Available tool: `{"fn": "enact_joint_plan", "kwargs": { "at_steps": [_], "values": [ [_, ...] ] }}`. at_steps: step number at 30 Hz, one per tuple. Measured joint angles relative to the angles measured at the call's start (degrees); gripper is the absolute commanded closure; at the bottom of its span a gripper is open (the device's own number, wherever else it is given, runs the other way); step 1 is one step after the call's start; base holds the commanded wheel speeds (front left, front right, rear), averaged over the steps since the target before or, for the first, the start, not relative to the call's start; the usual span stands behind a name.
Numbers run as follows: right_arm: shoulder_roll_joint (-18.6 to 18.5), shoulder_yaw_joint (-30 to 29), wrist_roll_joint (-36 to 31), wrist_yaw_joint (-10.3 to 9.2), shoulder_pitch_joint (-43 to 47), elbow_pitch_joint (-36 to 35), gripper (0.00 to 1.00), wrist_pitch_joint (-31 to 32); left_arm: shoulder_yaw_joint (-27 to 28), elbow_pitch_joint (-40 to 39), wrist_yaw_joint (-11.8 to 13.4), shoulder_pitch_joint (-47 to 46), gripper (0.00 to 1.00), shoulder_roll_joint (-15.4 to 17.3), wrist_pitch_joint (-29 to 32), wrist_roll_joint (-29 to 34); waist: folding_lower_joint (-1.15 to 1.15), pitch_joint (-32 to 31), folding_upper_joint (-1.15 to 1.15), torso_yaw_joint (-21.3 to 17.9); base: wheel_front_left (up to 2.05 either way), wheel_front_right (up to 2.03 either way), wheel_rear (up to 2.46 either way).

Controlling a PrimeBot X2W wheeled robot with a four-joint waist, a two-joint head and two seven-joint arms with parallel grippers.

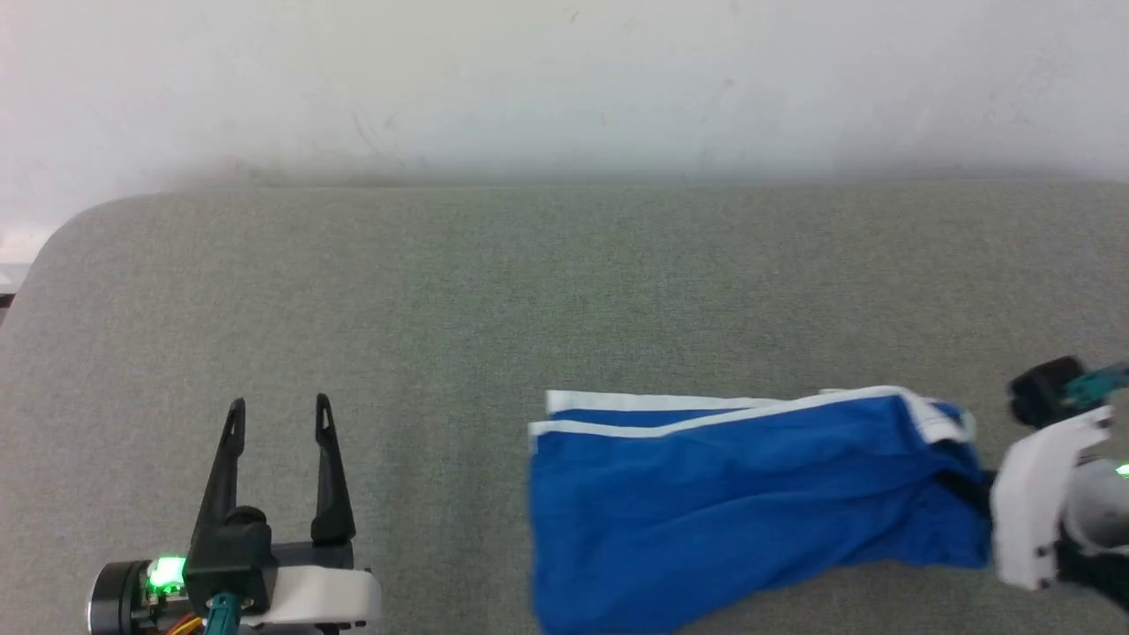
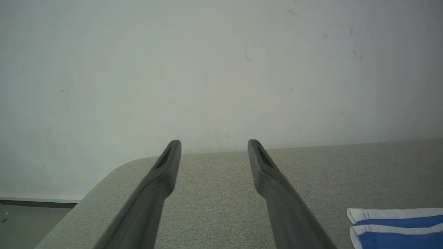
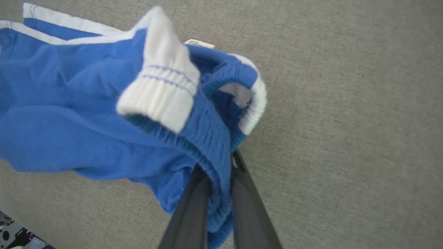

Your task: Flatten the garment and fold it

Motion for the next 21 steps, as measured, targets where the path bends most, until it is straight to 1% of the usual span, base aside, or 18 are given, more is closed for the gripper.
{"fn": "enact_joint_plan", "kwargs": {
  "at_steps": [3, 6, 8, 10, 16, 18, 21],
  "values": [
    [-3.2, -3.3, 0.2, 0.0, 0.8, -0.1, 1.0, 1.1, 0.1, -0.1, -0.6, 0.0, 0.0, -0.6, 0.0, 0.7, 0.0, -0.4, 0.0, -0.5, 0.0, 0.0, 0.0],
    [-5.7, -6.1, 0.7, -0.01, 2.5, -0.2, 1.0, 2.4, 0.1, -0.1, -1.1, 0.1, 0.0, -1.1, 0.0, 1.4, 0.0, -0.6, 0.0, -0.9, 0.0, 0.0, 0.0],
    [-7.0, -6.5, 0.8, -0.02, 4.0, -1.5, 1.0, 3.4, 0.1, -0.1, -1.1, 0.1, 0.0, -1.2, 0.0, 1.7, 0.0, -0.8, 0.0, -1.1, 0.0, 0.0, 0.0],
    [-7.6, -6.0, 1.2, -0.02, 5.3, -4.3, 1.0, 4.4, 0.1, -0.1, -1.5, 0.2, 0.0, -1.3, 0.0, 1.9, 0.0, -0.9, 0.0, -1.2, 0.0, 0.0, 0.0],
    [-7.9, -2.7, 3.2, -0.03, 6.5, -17.7, 1.0, 7.1, 0.2, 0.0, -1.6, 0.3, 0.0, -1.3, 0.0, 2.2, 0.0, -1.0, 0.0, -1.0, 0.0, 0.0, 0.0],
    [-7.2, -1.3, 3.7, -0.05, 6.1, -21.6, 1.0, 8.5, 0.0, 0.1, -1.6, 0.3, 0.0, -1.5, 0.0, 2.2, 0.0, -0.8, 0.0, -0.9, 0.0, 0.0, 0.0],
    [-5.7, 2.0, 4.1, -0.07, 4.4, -25.3, 1.0, 10.4, -0.4, 0.2, -1.6, 0.2, 0.0, -1.9, 0.0, 2.3, 0.0, -0.3, 0.0, -0.4, 0.0, 0.0, 0.0]
  ]
}}
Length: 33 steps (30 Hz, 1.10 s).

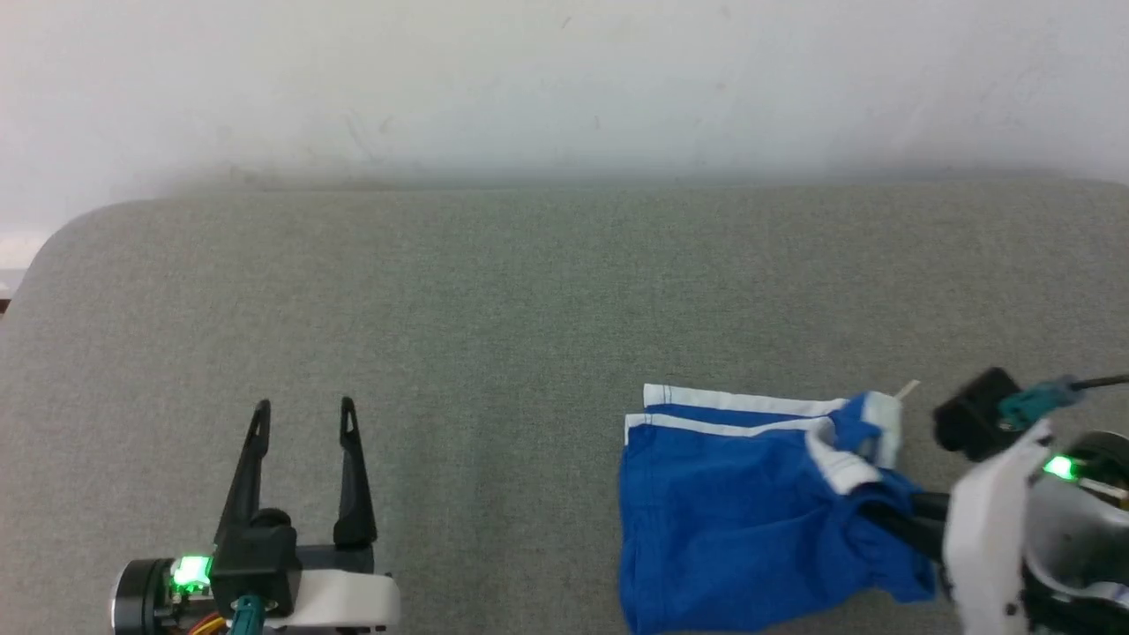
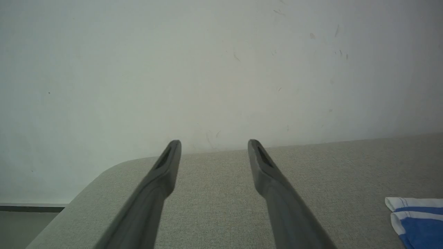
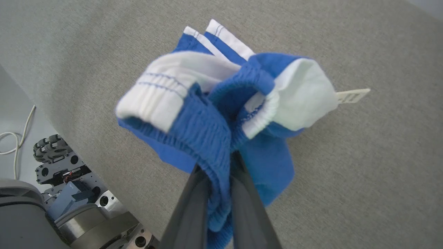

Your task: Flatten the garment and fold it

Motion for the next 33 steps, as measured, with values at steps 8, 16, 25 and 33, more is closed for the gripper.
{"fn": "enact_joint_plan", "kwargs": {
  "at_steps": [8, 16, 25, 33],
  "values": [
    [7.4, 14.6, -4.1, 0.0, -13.8, 6.9, 1.0, 0.9, -1.3, 0.5, -0.4, -2.5, 0.0, -1.5, 0.0, 0.2, 0.01, 3.1, 0.0, 1.6, 0.0, 0.0, 0.0],
    [11.7, 25.2, -6.5, 0.01, -20.5, 26.2, 1.0, -3.8, -1.6, 0.7, -0.4, -5.3, 0.0, -2.3, 0.0, 0.5, 0.01, 6.0, 0.0, 4.0, 0.0, 0.0, 0.0],
    [7.5, 29.2, -4.2, 0.08, -22.3, 24.0, 0.0, -15.5, 0.0, 1.3, -0.2, -4.6, 0.0, -2.2, 0.0, 0.5, 0.01, 4.5, 0.0, 4.1, 0.0, 0.0, 0.0],
    [2.3, 15.3, -5.2, 0.07, -21.7, 15.2, 0.0, -28.5, 2.5, 1.0, -0.2, -2.9, 0.0, -1.6, 0.0, -0.2, 0.0, 1.3, 0.0, 0.3, 0.0, 0.0, 0.0]
  ]
}}
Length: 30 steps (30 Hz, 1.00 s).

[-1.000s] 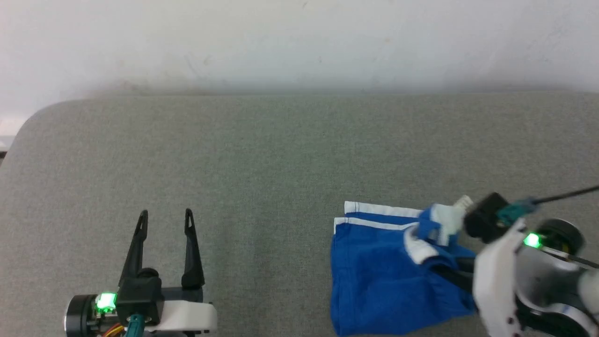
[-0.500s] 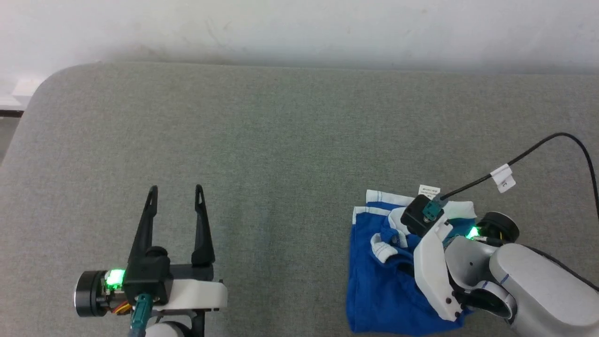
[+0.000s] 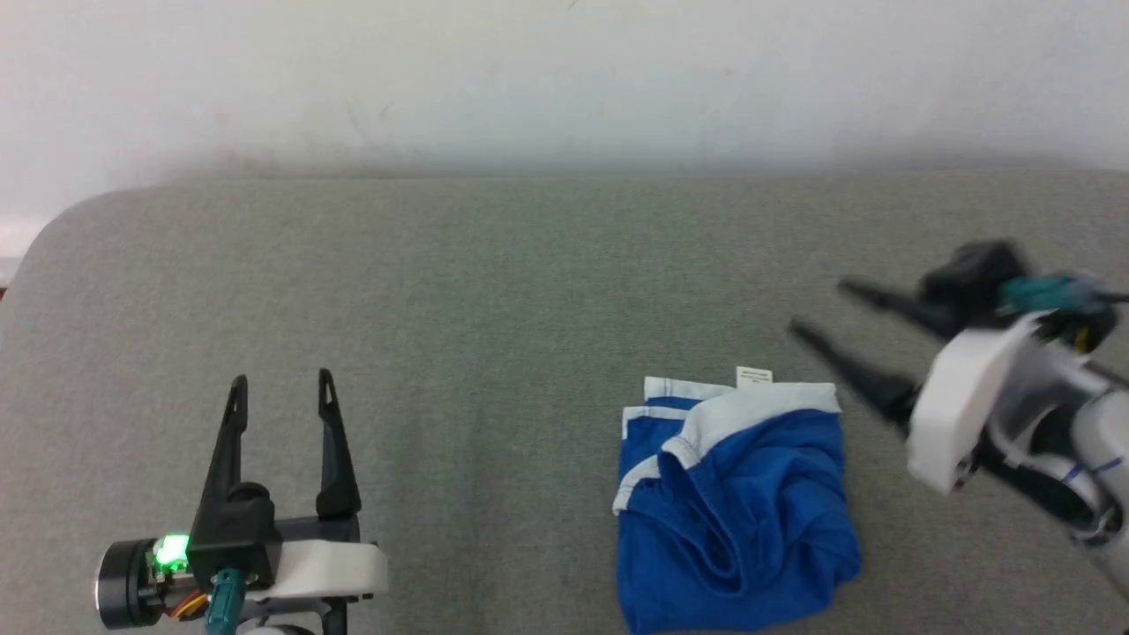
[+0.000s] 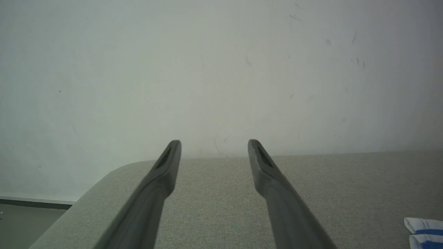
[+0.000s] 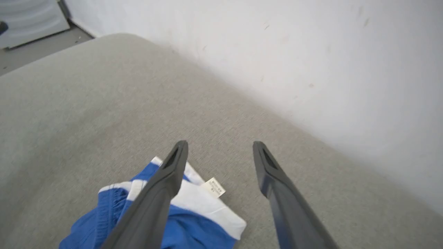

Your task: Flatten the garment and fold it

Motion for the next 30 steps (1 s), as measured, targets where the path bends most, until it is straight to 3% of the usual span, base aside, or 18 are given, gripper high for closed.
{"fn": "enact_joint_plan", "kwargs": {
  "at_steps": [4, 10, 17, 21, 23, 30],
  "values": [
    [4.1, -12.6, -8.1, -0.01, 2.8, 1.0, 0.0, -12.2, 0.5, 0.0, -0.5, 0.0, 0.0, 0.0, 0.0, -0.1, 0.0, -1.0, 0.0, -1.9, 0.0, 0.0, 0.0],
    [15.0, -28.4, -22.1, -0.02, 11.2, 2.5, 0.0, -27.9, 0.9, 0.6, -1.3, -0.1, 0.0, -0.3, 0.0, -0.3, 0.0, -2.0, 0.0, -3.4, 0.0, 0.0, 0.0],
    [26.6, -36.7, -30.0, -0.01, 21.7, 0.5, 0.0, -31.8, 1.3, 0.7, -2.3, -0.1, 0.0, -0.5, 0.0, -0.4, 0.0, -1.9, 0.0, -3.4, 0.0, 0.0, 0.0],
    [27.5, -36.0, -30.1, -0.01, 23.3, 0.7, 0.0, -32.0, 1.7, 0.7, -2.4, -0.1, 0.0, -0.6, 0.0, -0.3, 0.0, -1.6, 0.0, -3.4, 0.0, 0.0, 0.0],
    [25.3, -33.6, -29.6, -0.03, 21.9, 1.2, 0.0, -29.2, 1.7, 0.8, -2.8, -0.1, 0.0, -0.7, 0.0, -0.3, 0.0, -1.6, 0.0, -3.3, 0.0, 0.0, 0.0],
    [16.5, -21.0, -15.3, -0.01, 12.8, 6.9, 0.0, 2.4, 1.2, 1.1, -3.4, -0.2, 0.0, -1.2, 0.0, -0.3, 0.0, -0.9, 0.01, -2.4, 0.0, 0.0, 0.0]
  ]
}}
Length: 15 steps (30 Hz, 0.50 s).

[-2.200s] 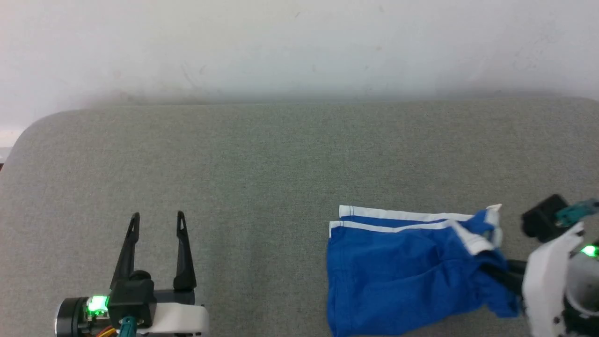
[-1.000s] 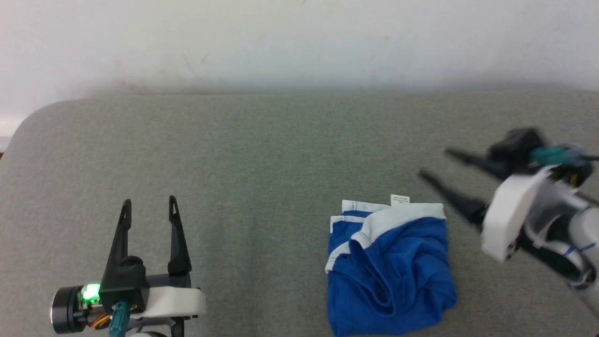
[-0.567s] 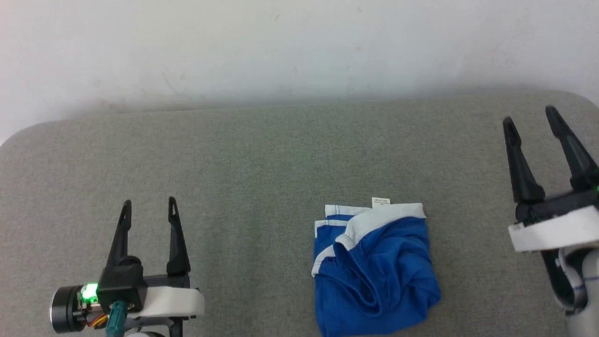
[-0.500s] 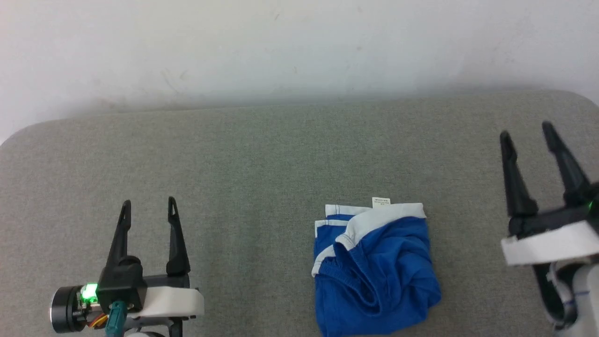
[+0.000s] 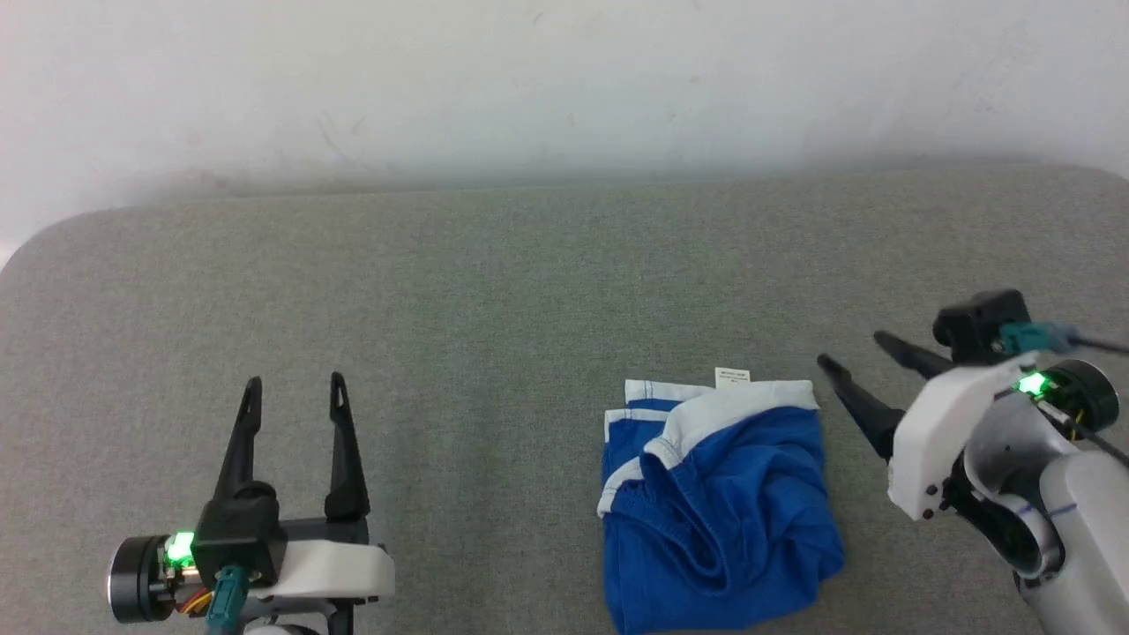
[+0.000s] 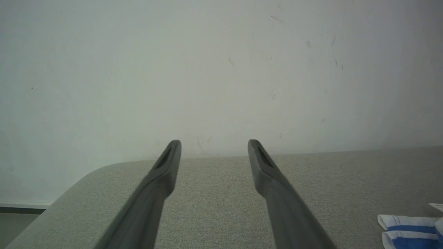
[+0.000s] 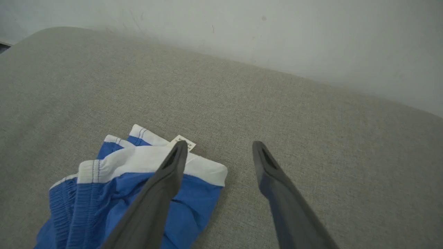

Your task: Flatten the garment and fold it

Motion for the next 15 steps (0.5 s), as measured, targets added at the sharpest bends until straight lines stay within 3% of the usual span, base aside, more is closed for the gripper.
{"fn": "enact_joint_plan", "kwargs": {
  "at_steps": [6, 10, 15],
  "values": [
    [-4.5, 9.9, 10.6, -0.04, -5.0, 5.2, 0.0, 19.0, -0.7, 0.4, -0.2, -1.7, 0.0, -0.6, 0.0, 0.0, 0.0, 1.8, 0.0, 1.5, 0.0, 0.0, 0.0],
    [-4.6, 14.5, 14.0, -0.05, -5.5, 9.9, 0.0, 23.0, -1.2, 0.7, -0.4, -2.2, 0.0, -1.1, 0.0, 0.0, 0.0, 3.1, 0.0, 2.8, 0.0, 0.0, 0.0],
    [-6.4, 18.9, 17.3, -0.15, -6.0, 10.2, 0.0, 22.6, -0.8, 0.9, -0.4, -2.2, 0.0, -1.5, 0.0, 0.0, 0.0, 4.4, 0.0, 4.2, 0.0, 0.0, 0.0]
  ]
}}
